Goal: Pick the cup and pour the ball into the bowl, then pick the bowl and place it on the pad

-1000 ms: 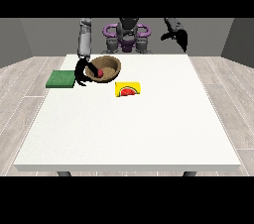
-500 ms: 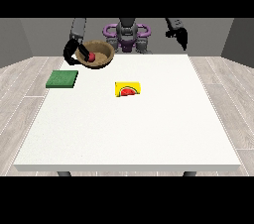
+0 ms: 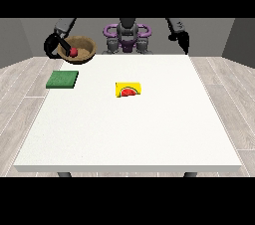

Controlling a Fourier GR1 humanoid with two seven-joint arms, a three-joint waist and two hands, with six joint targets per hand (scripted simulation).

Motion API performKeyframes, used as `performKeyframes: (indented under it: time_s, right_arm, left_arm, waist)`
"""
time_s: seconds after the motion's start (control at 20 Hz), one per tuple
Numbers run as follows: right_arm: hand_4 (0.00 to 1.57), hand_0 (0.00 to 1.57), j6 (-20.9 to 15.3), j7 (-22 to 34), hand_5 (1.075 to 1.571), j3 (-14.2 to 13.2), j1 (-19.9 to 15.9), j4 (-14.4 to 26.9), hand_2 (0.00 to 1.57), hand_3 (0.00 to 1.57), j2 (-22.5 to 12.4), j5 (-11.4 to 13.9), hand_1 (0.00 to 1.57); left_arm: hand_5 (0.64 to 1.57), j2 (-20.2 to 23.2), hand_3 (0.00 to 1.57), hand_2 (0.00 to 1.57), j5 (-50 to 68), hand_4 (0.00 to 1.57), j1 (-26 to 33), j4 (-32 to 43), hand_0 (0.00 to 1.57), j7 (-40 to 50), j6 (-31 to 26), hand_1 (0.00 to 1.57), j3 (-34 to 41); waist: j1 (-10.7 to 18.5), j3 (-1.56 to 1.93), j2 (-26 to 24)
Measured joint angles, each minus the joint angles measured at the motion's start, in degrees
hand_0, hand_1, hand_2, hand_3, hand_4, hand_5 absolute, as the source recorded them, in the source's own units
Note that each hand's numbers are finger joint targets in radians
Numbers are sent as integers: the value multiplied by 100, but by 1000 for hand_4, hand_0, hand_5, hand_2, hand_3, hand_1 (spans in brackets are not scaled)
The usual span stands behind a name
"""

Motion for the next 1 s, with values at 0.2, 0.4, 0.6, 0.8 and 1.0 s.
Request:
performKeyframes:
  time_s: [0.2, 0.4, 0.6, 0.8, 1.0]
  right_arm:
    - [888, 1571, 133, -234, 1571, -307, -87, 102, 1571, 0, -376, -122, 1571]
    - [865, 1571, 266, -611, 1571, -613, 53, 230, 1571, 0, -699, -285, 1571]
    - [801, 1571, 287, -934, 1568, -830, 114, 249, 1571, 0, -845, -418, 1571]
    - [763, 1571, 264, -1165, 1567, -980, 45, 289, 1571, 0, -908, -509, 1571]
    - [544, 1571, 185, -1153, 1561, -991, 11, 242, 1571, 252, -851, -523, 1571]
  left_arm:
    - [1510, 235, 0, 0, 227, 1289, -284, -137, 0, 24, -282, 0, 182]
    - [1567, 833, 0, 0, 702, 1310, -404, -159, 0, -24, -795, 0, 709]
    - [1571, 1598, 0, 0, 1209, 1281, -491, 109, 0, -231, -1380, 0, 1394]
    - [1565, 2194, 0, 0, 1581, 1213, -592, 470, 0, -391, -1884, 0, 1876]
    - [1559, 2532, 0, 0, 1685, 1185, -561, 963, 0, -629, -2169, 0, 2136]
  waist:
    - [202, 1, 381]
    - [364, 1, 643]
    - [471, 3, 962]
    - [525, 2, 1230]
    - [426, 1, 1264]
